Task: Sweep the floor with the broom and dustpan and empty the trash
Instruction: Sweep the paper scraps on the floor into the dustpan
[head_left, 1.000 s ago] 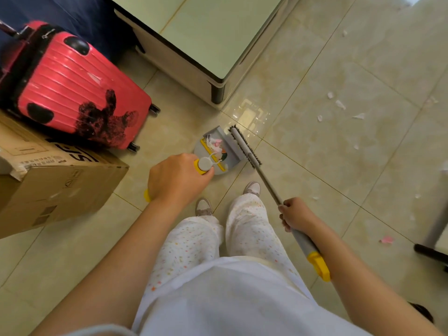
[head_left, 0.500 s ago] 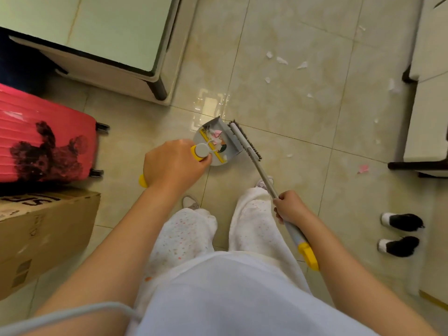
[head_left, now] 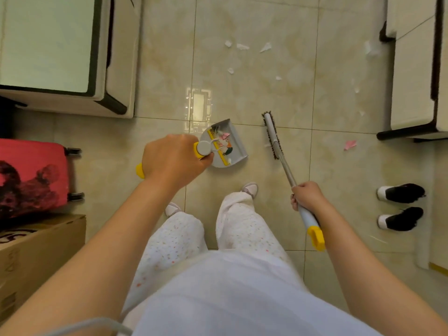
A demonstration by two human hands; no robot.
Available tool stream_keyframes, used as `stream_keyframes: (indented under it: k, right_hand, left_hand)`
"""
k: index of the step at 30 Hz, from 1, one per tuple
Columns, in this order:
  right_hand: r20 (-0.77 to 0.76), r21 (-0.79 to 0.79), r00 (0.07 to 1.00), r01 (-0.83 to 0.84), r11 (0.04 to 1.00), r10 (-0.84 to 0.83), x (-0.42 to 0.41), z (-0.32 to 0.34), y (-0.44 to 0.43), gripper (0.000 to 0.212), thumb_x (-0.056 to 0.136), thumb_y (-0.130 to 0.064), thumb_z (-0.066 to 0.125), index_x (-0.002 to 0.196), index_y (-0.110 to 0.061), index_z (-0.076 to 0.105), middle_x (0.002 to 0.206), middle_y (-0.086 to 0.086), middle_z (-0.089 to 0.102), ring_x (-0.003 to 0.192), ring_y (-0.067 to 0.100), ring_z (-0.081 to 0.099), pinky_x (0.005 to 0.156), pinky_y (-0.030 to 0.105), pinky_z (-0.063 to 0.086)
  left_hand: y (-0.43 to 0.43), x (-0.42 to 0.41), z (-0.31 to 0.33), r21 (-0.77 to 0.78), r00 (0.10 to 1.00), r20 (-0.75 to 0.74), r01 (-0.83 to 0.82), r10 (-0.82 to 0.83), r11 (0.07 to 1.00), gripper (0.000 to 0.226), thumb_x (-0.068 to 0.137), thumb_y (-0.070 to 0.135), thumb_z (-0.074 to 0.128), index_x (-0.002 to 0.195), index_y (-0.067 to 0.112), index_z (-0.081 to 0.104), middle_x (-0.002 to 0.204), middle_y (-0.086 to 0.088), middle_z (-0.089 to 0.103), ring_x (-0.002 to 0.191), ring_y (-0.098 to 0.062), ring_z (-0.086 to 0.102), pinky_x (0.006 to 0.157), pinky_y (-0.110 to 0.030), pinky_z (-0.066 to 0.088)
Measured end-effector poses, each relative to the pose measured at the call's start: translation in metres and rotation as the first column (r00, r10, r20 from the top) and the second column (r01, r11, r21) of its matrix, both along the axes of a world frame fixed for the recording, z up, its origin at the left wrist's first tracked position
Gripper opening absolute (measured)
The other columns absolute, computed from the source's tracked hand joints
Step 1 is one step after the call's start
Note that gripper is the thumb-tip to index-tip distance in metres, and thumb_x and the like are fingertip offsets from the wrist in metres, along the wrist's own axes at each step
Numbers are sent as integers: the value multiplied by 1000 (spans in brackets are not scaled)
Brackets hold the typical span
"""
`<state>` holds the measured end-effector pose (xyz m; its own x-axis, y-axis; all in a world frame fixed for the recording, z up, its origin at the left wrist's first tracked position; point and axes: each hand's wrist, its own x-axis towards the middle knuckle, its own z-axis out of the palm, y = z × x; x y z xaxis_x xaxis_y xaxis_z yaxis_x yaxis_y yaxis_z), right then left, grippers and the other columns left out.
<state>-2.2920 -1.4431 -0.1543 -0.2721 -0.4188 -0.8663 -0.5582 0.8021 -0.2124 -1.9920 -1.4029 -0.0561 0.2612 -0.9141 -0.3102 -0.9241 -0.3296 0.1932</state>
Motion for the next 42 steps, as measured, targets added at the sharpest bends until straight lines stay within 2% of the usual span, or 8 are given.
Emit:
stream_keyframes:
  k: [11,14,17,19,23,28,33,42]
  right_hand:
    - [53,27,997,47,999,-49,-67,-32,-84,11,96,0,38,90,1,47,67,13,43,51,22,39,44,28,35]
    - [73,48,996,53,997,-56,-71,-48,-92,9,95,0,38,93,1,47,68,12,43,51,21,40,38,22,36]
    - [103,72,994,35,997,-43,-65,-59,-90,10,94,-1,38,92,2,48,64,13,44,49,22,41,43,26,37]
    - [150,97,986,58,994,-73,-60,-59,-89,12,94,1,38,85,1,47,64,12,43,49,20,40,41,23,37]
    - [296,182,907,254,950,-299,-62,-41,-83,20,93,3,41,74,-1,47,67,14,45,50,18,38,34,15,34]
    - [365,123,904,192,974,-224,-74,-22,-67,21,95,-1,43,76,-3,53,64,11,47,44,16,41,34,17,35]
    - [344,78,913,206,975,-220,-77,-15,-81,16,97,-3,43,84,-2,51,63,10,45,35,11,42,33,15,35]
    - [211,66,957,188,980,-198,-63,-26,-93,15,96,-1,40,85,1,50,65,12,44,49,19,40,32,16,36]
  left_hand:
    - [-83,-92,-4,57,988,74,134,-138,989,46,83,57,53,56,22,42,53,4,42,55,-23,49,49,-21,26]
    - [-97,-107,-9,66,982,85,160,-166,985,50,83,57,53,53,22,35,52,5,39,56,-24,49,50,-22,27]
    - [-111,-112,-11,68,983,94,150,-156,986,44,82,57,54,59,20,47,54,3,42,57,-26,49,51,-23,28]
    - [-119,-114,-11,62,984,99,144,-150,988,41,81,57,56,62,20,52,55,2,45,57,-26,50,49,-23,27]
    - [-122,-113,-11,68,986,101,129,-135,989,43,80,58,56,63,19,57,57,0,52,56,-26,53,49,-23,30]
    - [-115,-92,-13,89,991,112,67,-77,994,49,78,61,57,60,16,58,53,0,54,51,-25,52,45,-21,30]
    - [-117,-88,-14,89,989,121,75,-86,993,50,79,63,56,60,18,58,54,1,55,50,-23,52,46,-21,31]
    - [-114,-83,-12,73,991,100,86,-93,994,51,81,58,58,55,15,53,50,0,51,48,-24,51,45,-20,28]
